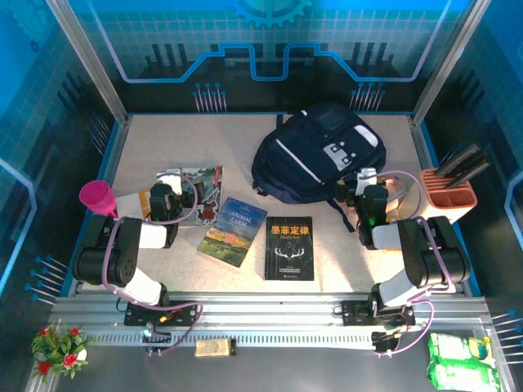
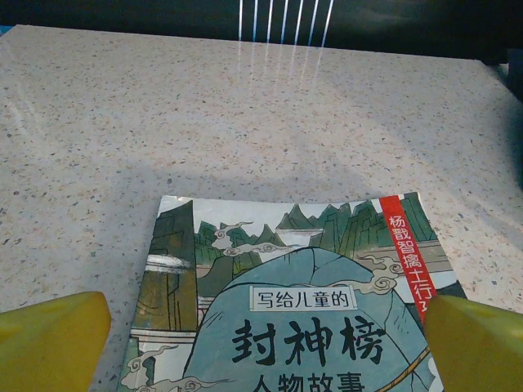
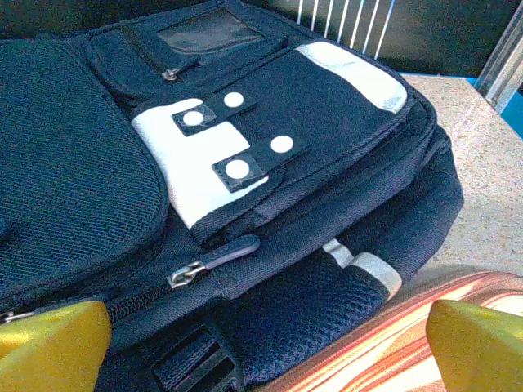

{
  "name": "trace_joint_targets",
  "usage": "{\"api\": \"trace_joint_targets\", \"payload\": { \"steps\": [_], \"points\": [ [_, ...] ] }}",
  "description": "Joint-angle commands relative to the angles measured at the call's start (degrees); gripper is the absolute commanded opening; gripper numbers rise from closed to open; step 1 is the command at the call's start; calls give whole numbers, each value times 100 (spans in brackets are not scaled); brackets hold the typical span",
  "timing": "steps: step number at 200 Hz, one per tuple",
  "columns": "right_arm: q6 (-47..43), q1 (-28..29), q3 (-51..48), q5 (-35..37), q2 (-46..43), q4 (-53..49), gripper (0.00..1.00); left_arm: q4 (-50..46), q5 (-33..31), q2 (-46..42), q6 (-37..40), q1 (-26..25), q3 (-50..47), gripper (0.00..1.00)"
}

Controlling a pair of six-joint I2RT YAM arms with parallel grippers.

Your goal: Pack books, pencil case, and school supplies into a backpack

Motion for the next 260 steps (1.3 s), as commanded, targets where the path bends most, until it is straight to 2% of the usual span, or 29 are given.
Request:
{"api": "trace_joint_targets", "payload": {
  "steps": [1, 210, 240, 260],
  "points": [
    [-81, 79, 78, 58, 55, 98, 100, 38, 85, 37, 127, -1, 84, 99],
    [-110, 78, 78, 58, 27, 110, 100, 38, 110, 38, 123, -1, 90, 99],
    [-328, 245, 325, 49, -774, -974, 100, 174, -78, -151, 89, -1, -52, 99],
    [-493, 447, 460, 64, -1371, -1580, 100, -466, -82, -661, 73, 3, 47, 99]
  ]
}}
